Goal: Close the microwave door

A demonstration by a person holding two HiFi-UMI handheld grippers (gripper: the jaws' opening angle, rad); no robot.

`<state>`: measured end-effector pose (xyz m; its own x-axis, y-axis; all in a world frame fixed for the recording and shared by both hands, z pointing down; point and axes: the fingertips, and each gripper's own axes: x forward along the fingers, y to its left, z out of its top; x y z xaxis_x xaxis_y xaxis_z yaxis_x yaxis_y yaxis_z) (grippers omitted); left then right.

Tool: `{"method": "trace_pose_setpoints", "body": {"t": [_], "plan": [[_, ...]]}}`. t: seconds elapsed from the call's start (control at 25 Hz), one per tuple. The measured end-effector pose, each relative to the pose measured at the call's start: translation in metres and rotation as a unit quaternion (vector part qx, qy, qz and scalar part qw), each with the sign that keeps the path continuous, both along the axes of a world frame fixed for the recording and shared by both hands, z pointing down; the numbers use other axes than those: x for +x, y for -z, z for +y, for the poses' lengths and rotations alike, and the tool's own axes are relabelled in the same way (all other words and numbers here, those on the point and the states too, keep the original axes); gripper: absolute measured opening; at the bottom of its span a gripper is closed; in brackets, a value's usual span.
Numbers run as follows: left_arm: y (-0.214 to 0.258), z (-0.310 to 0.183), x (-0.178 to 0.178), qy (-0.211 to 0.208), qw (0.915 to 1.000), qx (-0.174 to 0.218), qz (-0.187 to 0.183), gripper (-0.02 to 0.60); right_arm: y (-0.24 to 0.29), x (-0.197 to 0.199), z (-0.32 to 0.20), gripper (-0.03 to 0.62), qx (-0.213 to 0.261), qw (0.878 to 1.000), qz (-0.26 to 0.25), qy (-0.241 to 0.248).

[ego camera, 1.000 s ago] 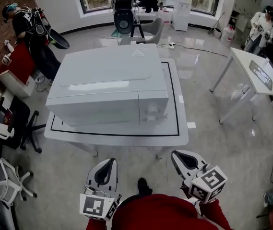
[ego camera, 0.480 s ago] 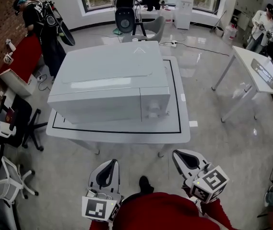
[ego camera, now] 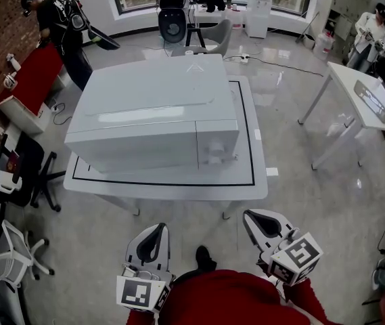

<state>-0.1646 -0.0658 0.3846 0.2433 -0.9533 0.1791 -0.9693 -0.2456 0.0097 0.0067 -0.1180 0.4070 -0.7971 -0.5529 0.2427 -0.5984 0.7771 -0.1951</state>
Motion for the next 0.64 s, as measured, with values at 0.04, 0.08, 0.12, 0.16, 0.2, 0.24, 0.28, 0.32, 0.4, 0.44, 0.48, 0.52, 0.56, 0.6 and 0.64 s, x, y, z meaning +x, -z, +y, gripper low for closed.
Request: {"method": "trace_pose_setpoints", "body": {"t": [0.04, 0.08, 0.12, 0.16, 0.2, 0.24, 0.28, 0.32, 0.4, 0.44, 0.48, 0.52, 0.56, 0.6, 0.64], "plan": [[-0.0008, -0.0002, 0.0005, -0.001, 1.0, -0.001, 0.0, 0.009, -0.0001, 0.0002, -0.0004, 0.012, 0.001, 1.0, 0.001, 0.0], [-0.0014, -0.0004, 0.0007, -0.001, 1.0, -0.002, 0.001, 0.009, -0.0001, 0.0003, -0.0007, 0.012, 0.002, 1.0, 0.001, 0.0], [-0.0017, -0.0008, 0.0008, -0.001, 1.0, -0.002, 0.001, 0.009, 0.0001, 0.0004, -0.0008, 0.012, 0.001, 1.0, 0.001, -0.001], [-0.0017, -0.0013, 0.0008, -0.001, 1.0, -0.002, 0.002, 0.009, 0.0004, 0.0005, -0.0008, 0.012, 0.001, 1.0, 0.001, -0.001], [-0.0017, -0.0018, 0.001, -0.001, 1.0, -0.002, 0.002, 0.009, 0.0005, 0.0006, -0.0007, 0.012, 0.001, 1.0, 0.001, -0.001], [-0.0017, -0.0022, 0.0011, -0.002, 1.0, -0.002, 0.002, 0.009, 0.0003, 0.0007, -0.0004, 0.012, 0.001, 1.0, 0.003, 0.0], [-0.0019, -0.0026, 0.0011, -0.003, 1.0, -0.002, 0.002, 0.009, -0.0002, 0.0008, -0.0001, 0.012, 0.001, 1.0, 0.006, 0.001], [-0.0023, -0.0028, 0.0007, -0.003, 1.0, -0.002, 0.002, 0.009, -0.0009, 0.0008, 0.0001, 0.012, 0.002, 1.0, 0.009, 0.002], [-0.0033, -0.003, -0.0006, -0.003, 1.0, -0.003, 0.002, 0.009, -0.002, 0.0005, 0.0002, 0.012, 0.004, 1.0, 0.013, 0.003], [-0.0037, -0.0031, -0.0012, -0.003, 1.0, -0.003, 0.002, 0.009, -0.0021, 0.0003, 0.0001, 0.012, 0.005, 1.0, 0.015, 0.002], [-0.004, -0.0031, -0.0018, -0.003, 1.0, -0.003, 0.002, 0.009, -0.0021, 0.0, -0.0001, 0.012, 0.005, 1.0, 0.016, 0.002], [-0.0043, -0.0031, -0.0022, -0.003, 1.0, -0.003, 0.002, 0.009, -0.0019, -0.0003, -0.0002, 0.012, 0.005, 1.0, 0.017, 0.0], [-0.0045, -0.0029, -0.0025, -0.003, 1.0, -0.004, 0.001, 0.009, -0.0017, -0.0008, -0.0002, 0.012, 0.003, 1.0, 0.017, -0.002], [-0.0048, -0.0028, -0.0027, -0.003, 1.0, -0.005, 0.001, 0.009, -0.0014, -0.0014, -0.0002, 0.012, 0.001, 1.0, 0.016, -0.005], [-0.005, -0.0027, -0.0029, -0.003, 1.0, -0.005, 0.001, 0.009, -0.0012, -0.002, -0.0002, 0.012, -0.002, 1.0, 0.016, -0.007]]}}
